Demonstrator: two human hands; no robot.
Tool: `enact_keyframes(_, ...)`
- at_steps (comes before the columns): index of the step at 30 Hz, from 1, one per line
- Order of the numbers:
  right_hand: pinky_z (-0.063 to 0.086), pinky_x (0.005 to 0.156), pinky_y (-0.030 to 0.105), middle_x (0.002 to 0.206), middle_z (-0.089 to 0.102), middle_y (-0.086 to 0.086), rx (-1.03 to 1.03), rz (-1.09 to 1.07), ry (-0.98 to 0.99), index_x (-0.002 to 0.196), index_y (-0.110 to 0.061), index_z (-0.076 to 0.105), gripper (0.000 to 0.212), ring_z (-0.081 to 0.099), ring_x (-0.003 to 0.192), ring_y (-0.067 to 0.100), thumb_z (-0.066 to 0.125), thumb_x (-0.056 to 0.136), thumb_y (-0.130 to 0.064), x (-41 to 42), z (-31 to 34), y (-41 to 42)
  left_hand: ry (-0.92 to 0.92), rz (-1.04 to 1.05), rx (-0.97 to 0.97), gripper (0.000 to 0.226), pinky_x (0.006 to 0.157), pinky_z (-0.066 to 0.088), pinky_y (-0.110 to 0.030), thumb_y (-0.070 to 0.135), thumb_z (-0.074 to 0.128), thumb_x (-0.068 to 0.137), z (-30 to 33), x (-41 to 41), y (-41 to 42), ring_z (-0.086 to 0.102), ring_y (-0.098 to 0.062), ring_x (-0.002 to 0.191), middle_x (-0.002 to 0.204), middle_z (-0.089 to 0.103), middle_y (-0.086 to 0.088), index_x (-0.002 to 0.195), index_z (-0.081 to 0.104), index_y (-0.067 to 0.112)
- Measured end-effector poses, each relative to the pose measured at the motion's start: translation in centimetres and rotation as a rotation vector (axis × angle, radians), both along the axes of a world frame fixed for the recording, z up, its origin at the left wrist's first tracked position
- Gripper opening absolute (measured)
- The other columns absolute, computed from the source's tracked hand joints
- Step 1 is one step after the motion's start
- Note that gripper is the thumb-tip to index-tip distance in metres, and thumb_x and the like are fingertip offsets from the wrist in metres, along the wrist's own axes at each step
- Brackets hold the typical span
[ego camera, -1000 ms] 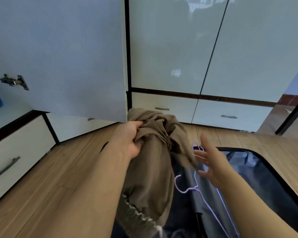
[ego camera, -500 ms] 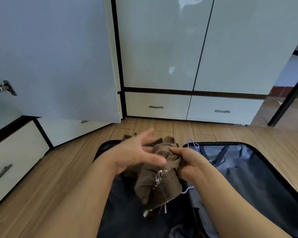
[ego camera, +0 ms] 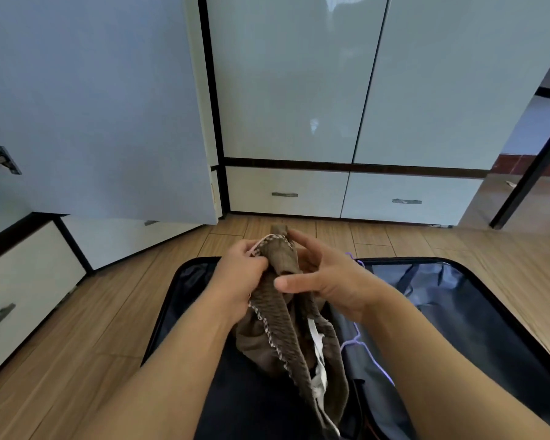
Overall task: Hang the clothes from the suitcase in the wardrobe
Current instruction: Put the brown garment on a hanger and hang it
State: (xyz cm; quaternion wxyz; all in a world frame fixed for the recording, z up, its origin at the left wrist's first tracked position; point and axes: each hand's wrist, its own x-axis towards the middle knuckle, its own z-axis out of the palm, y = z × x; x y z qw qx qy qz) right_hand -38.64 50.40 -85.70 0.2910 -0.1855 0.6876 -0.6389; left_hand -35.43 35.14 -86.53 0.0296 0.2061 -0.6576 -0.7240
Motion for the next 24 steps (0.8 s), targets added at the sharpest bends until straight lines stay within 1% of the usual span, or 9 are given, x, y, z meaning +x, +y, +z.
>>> enact_keyframes(3,0.053,0.091,0.036,0.102,0.071,-0.005,0.254,-0.214,0.307,0.118,-0.027,0.064,0.044,0.066,0.098,0.016,0.071,0.080,-0.007,-0.7,-1.9,-1.1,-0.002,0.008,0.320,0.036,0.057,0.056,-0.034,-0.010,0.042,0.087,1.5,0.3,-0.2,0.067,-0.025,0.075,0.099,0.067,-0.019,0.114,0.059,0.005)
enact_keyframes(6,0.056,0.073,0.032,0.086,0.073,0.004,0.135,-0.371,0.094,0.091,-0.018,0.072,0.020,0.068,0.084,0.022,0.058,0.090,-0.004,-1.4,-2.5,-0.3,0.047,-0.162,0.373,0.047,0.062,0.056,-0.032,0.005,0.063,0.079,2.7,0.6,-1.6,0.069,-0.021,0.074,0.103,0.065,-0.017,0.125,0.053,0.012)
enact_keyframes(9,0.058,0.060,0.029,0.083,0.073,0.013,0.035,-0.388,-0.152,0.092,-0.003,0.070,0.012,0.068,0.068,0.022,0.058,0.089,-0.003,-1.4,-1.5,0.2,-0.035,-0.498,-0.409,0.110,0.094,0.050,-0.039,0.025,0.088,0.055,3.1,0.9,-2.8,0.059,-0.023,0.112,0.132,0.048,-0.006,0.145,0.027,0.043)
enact_keyframes(11,0.058,0.063,0.034,0.090,0.073,0.020,0.021,-0.314,-0.314,0.099,0.003,0.069,0.019,0.069,0.069,0.027,0.065,0.084,-0.007,-1.0,-0.7,0.2,-0.119,-0.459,-0.968,0.107,0.101,0.043,-0.040,0.024,0.082,0.066,1.9,0.6,-2.3,0.046,-0.022,0.120,0.135,0.037,-0.001,0.149,0.018,0.045)
enact_keyframes(13,0.058,0.074,0.040,0.100,0.070,0.023,0.040,-0.173,-0.480,0.108,0.004,0.067,0.037,0.068,0.081,0.031,0.072,0.078,-0.017,-0.3,0.2,0.4,-0.064,-0.307,-1.119,0.075,0.094,0.045,-0.034,0.019,0.068,0.082,0.0,0.3,-2.2,0.047,-0.023,0.117,0.132,0.041,0.000,0.144,0.033,0.044)
enact_keyframes(16,0.054,0.086,0.043,0.097,0.070,0.022,-0.107,-0.026,-0.550,0.101,0.002,0.070,0.043,0.067,0.085,0.032,0.076,0.070,-0.026,0.0,1.2,1.5,-0.023,-0.170,-0.933,0.021,0.083,0.052,-0.038,0.018,0.055,0.091,-2.4,-0.1,-3.0,0.060,-0.021,0.097,0.104,0.065,0.003,0.101,0.066,0.032)
enact_keyframes(18,0.058,0.079,0.039,0.094,0.071,0.019,-0.175,-0.079,-0.469,0.096,-0.001,0.071,0.034,0.069,0.080,0.028,0.078,0.070,-0.021,-0.3,1.5,2.2,-0.100,-0.098,-0.507,0.019,0.080,0.053,-0.039,0.012,0.050,0.096,-2.3,0.6,-3.4,0.063,-0.024,0.093,0.099,0.069,-0.008,0.095,0.067,0.019)
enact_keyframes(21,0.054,0.064,0.027,0.085,0.071,0.005,0.277,-0.384,0.093,0.089,-0.013,0.068,0.020,0.068,0.077,0.018,0.077,0.076,-0.026,-1.2,-0.2,2.8,-0.168,-0.130,0.008,0.021,0.086,0.055,-0.044,0.013,0.048,0.100,-1.2,1.5,-2.8,0.067,-0.031,0.094,0.103,0.071,-0.017,0.105,0.067,0.008)
enact_keyframes(24,0.047,0.080,0.033,0.095,0.062,-0.003,0.682,-0.698,0.584,0.096,-0.023,0.063,0.027,0.057,0.093,0.016,0.075,0.078,-0.039,-1.5,-2.7,2.4,-0.251,-0.169,0.286,0.030,0.070,0.055,-0.036,0.023,0.047,0.100,0.0,1.3,-1.8,0.069,-0.028,0.076,0.088,0.072,-0.016,0.102,0.070,0.002)
